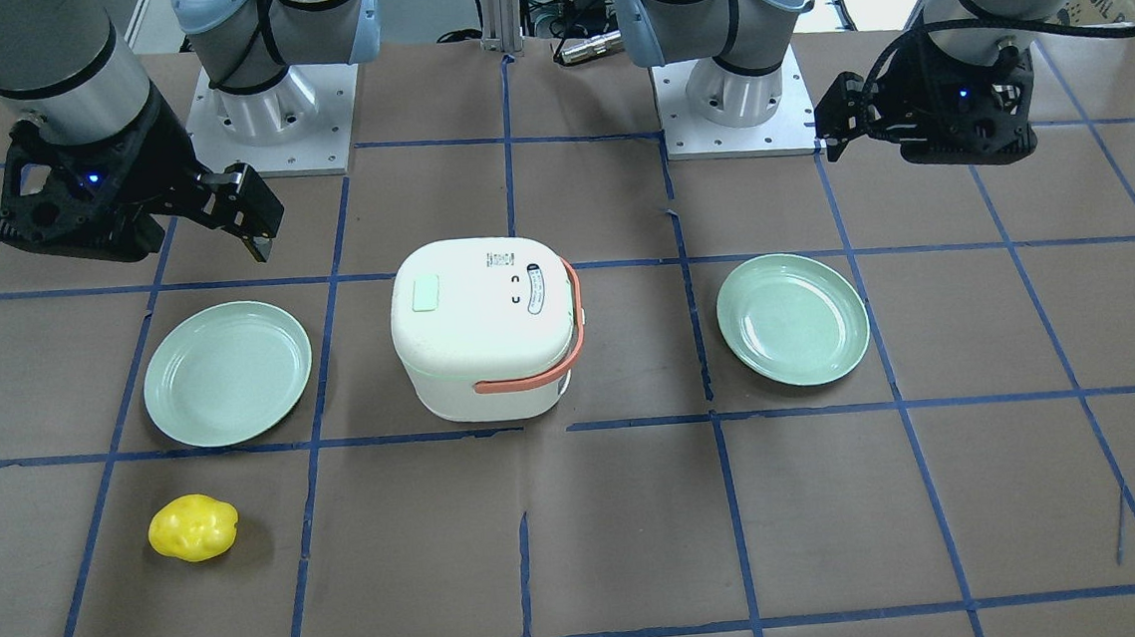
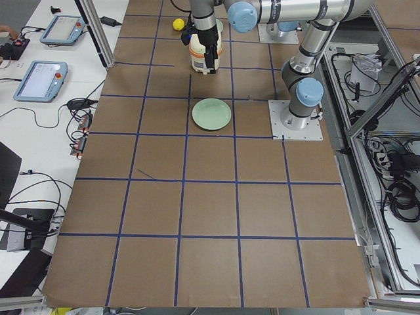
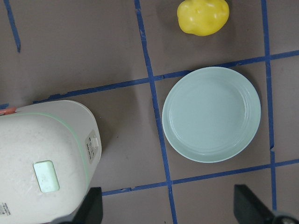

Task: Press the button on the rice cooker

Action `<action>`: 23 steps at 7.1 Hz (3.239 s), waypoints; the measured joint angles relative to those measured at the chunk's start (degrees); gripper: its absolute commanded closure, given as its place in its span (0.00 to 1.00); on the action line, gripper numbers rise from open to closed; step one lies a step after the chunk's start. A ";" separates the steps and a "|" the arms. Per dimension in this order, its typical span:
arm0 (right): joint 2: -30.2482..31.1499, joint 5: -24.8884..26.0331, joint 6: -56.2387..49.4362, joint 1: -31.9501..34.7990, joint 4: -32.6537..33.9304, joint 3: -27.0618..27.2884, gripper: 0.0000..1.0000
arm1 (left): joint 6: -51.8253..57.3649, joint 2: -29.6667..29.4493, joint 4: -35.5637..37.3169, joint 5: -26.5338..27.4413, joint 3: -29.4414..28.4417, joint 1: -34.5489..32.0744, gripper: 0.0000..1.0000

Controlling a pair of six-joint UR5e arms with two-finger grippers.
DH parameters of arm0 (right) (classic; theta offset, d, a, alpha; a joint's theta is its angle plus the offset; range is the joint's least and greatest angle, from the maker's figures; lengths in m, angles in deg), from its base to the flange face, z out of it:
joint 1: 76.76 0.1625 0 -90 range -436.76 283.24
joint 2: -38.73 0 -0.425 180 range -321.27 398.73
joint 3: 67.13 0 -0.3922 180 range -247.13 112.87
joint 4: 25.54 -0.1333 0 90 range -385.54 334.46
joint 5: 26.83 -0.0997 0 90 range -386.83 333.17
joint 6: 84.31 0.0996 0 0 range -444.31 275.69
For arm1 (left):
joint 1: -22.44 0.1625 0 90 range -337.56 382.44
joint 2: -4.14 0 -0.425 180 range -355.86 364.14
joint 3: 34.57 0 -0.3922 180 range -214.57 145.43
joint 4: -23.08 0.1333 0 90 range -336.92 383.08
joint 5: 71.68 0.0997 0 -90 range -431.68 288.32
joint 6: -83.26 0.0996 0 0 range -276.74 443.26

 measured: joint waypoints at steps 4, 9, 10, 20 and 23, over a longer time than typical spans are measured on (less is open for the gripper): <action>0.09 -0.42 0.82 1.36 0.02 -0.04 0.00 | 0.00 0.00 0.00 0.00 0.00 0.00 0.00; -0.58 -0.37 6.40 8.13 1.27 0.06 0.00 | 0.00 0.00 0.00 0.00 0.00 0.00 0.00; -0.88 -0.08 5.40 8.29 1.93 0.11 0.00 | 0.00 0.00 0.00 0.00 0.00 0.00 0.00; -0.53 -0.31 -1.55 4.67 5.46 3.24 0.00 | 0.00 0.00 0.00 0.00 0.00 0.00 0.00; -0.47 -0.37 -1.56 4.64 6.21 3.23 0.00 | 0.00 0.00 0.00 0.00 0.00 0.00 0.00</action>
